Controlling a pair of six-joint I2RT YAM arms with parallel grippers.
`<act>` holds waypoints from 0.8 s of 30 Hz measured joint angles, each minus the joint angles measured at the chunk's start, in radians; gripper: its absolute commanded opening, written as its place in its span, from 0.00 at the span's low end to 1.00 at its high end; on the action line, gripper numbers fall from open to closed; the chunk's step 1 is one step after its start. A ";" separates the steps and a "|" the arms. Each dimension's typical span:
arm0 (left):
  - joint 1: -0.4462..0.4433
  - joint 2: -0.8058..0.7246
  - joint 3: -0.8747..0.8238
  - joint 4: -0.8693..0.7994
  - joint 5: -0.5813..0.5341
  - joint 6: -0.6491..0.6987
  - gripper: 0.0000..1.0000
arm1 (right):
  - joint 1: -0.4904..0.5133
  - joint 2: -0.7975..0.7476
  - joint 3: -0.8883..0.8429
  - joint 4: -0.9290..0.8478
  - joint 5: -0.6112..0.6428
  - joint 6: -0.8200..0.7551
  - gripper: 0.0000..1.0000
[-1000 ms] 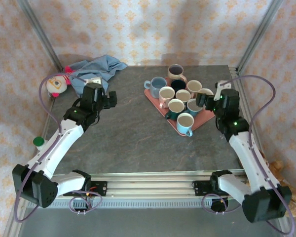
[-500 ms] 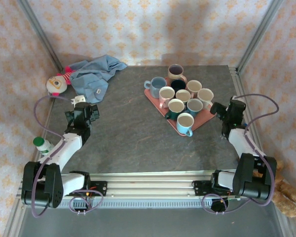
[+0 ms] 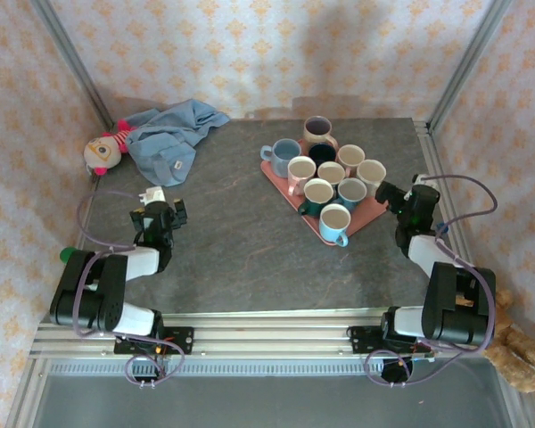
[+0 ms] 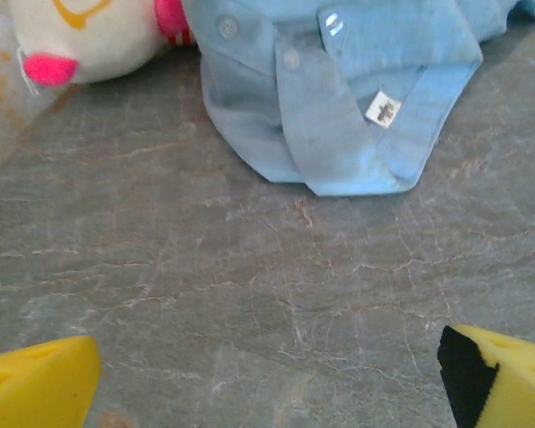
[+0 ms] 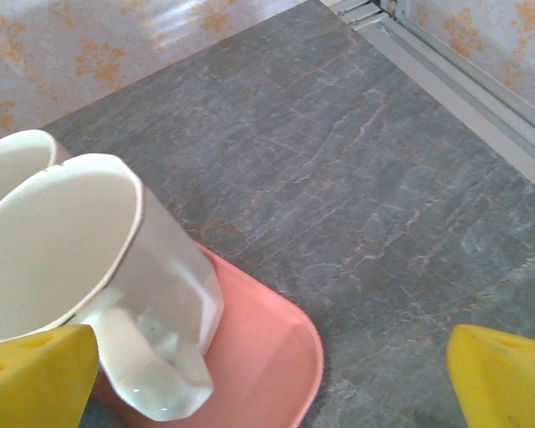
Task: Turn the mug right side up
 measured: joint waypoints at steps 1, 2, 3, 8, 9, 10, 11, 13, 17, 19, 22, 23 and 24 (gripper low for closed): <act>0.000 0.018 0.003 0.008 0.008 0.003 0.99 | 0.006 0.006 -0.002 0.013 0.000 0.000 0.99; 0.000 0.029 0.005 0.011 0.014 0.008 1.00 | 0.011 0.013 -0.002 0.021 0.000 0.000 0.99; -0.002 0.034 0.006 0.019 0.019 0.013 1.00 | 0.018 0.024 -0.002 0.032 0.002 -0.002 0.99; -0.017 0.034 0.021 0.037 0.025 0.026 1.00 | 0.056 0.049 -0.037 0.090 0.034 -0.016 0.99; -0.023 0.034 0.024 0.038 0.025 0.027 1.00 | 0.064 0.050 -0.050 0.102 0.041 -0.019 0.99; -0.026 0.034 0.025 0.041 0.025 0.030 1.00 | 0.070 0.053 -0.059 0.111 0.048 -0.023 0.99; -0.028 0.034 0.026 0.041 0.025 0.034 1.00 | 0.075 0.059 -0.065 0.122 0.058 -0.024 0.99; -0.029 0.034 0.026 0.041 0.025 0.037 1.00 | 0.080 0.070 -0.066 0.138 0.071 -0.031 0.99; -0.029 0.034 0.026 0.041 0.025 0.042 1.00 | 0.091 0.086 -0.067 0.172 0.089 -0.043 0.99; -0.029 0.034 0.026 0.041 0.025 0.043 1.00 | 0.092 0.092 -0.071 0.190 0.092 -0.046 0.99; -0.029 0.034 0.026 0.041 0.025 0.044 1.00 | 0.092 0.092 -0.080 0.204 0.095 -0.050 0.99; -0.029 0.034 0.026 0.041 0.025 0.044 1.00 | 0.092 0.092 -0.084 0.209 0.095 -0.050 0.99; -0.029 0.034 0.026 0.041 0.025 0.044 1.00 | 0.093 0.092 -0.089 0.216 0.095 -0.051 0.99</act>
